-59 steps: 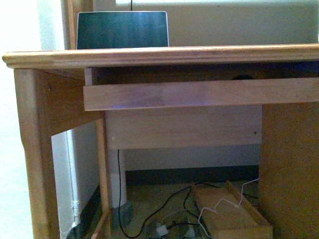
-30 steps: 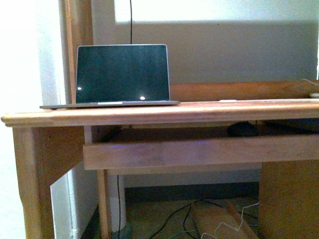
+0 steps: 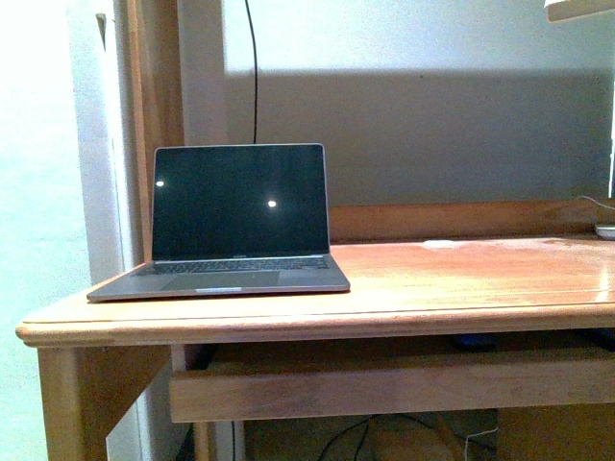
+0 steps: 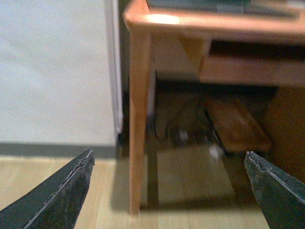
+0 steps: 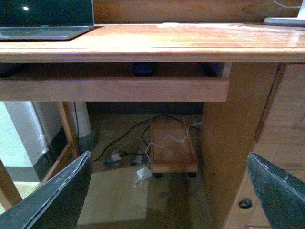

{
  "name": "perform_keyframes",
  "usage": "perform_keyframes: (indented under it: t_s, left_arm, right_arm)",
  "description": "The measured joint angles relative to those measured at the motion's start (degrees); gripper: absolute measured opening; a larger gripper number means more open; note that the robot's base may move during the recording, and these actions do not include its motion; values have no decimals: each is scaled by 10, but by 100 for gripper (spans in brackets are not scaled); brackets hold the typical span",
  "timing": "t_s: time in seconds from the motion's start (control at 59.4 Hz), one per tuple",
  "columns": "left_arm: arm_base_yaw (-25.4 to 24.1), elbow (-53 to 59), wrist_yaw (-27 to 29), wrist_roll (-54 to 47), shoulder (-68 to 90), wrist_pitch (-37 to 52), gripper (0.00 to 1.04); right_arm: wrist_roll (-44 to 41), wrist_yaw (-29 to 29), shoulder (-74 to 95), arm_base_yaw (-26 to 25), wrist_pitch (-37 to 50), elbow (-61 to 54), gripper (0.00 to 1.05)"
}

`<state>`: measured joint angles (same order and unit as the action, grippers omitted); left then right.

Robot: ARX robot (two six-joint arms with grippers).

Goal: Place mouse

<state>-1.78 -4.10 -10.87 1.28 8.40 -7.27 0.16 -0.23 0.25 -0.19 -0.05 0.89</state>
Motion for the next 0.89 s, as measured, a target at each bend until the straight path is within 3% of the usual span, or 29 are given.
perform_keyframes:
  t_s: [0.118,0.303,0.438,0.656,0.892]
  left_arm:
    - [-19,-1,-43,-83,178,134,97]
    - [-59,-55,-64,-362,560,491,97]
    - [-52,-123,-104,-562,766,649,97]
    - [-12,-238,-170,-762,952,730,97]
    - [24,-379,-199,-833,1057,747,97]
  right_arm:
    - [0,1,0,0,0,0,97]
    - [0,0,0,0,0,0,97]
    - [0,0,0,0,0,0,97]
    - [0,0,0,0,0,0,97]
    - [0,0,0,0,0,0,97]
